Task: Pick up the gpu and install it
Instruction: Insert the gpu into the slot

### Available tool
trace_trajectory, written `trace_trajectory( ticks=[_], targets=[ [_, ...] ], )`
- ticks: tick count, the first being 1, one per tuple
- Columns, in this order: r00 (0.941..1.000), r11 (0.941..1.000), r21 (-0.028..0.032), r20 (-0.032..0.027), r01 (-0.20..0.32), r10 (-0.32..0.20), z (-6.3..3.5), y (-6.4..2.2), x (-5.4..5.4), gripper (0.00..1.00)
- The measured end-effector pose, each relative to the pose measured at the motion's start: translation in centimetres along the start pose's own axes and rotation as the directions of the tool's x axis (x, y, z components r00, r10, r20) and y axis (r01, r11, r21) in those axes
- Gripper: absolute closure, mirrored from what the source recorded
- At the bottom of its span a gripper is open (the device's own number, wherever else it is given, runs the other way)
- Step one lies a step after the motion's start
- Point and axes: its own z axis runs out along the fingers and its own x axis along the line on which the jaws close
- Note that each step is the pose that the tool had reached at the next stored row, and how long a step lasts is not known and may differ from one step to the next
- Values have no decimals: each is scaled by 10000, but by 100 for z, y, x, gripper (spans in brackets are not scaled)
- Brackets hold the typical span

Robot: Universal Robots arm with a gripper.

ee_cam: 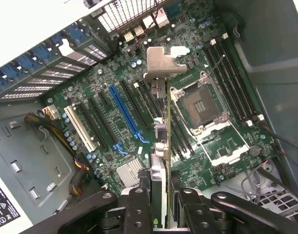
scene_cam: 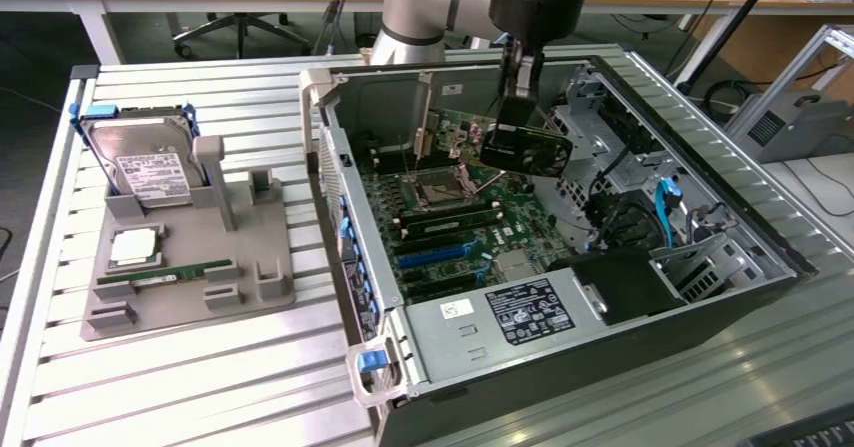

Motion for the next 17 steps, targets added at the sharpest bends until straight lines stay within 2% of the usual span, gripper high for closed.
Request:
trace_trajectory(
  ticks=[17],
  targets=[
    [9995, 9995, 20, 5, 324, -324, 7, 1, 0, 73]
  ],
)
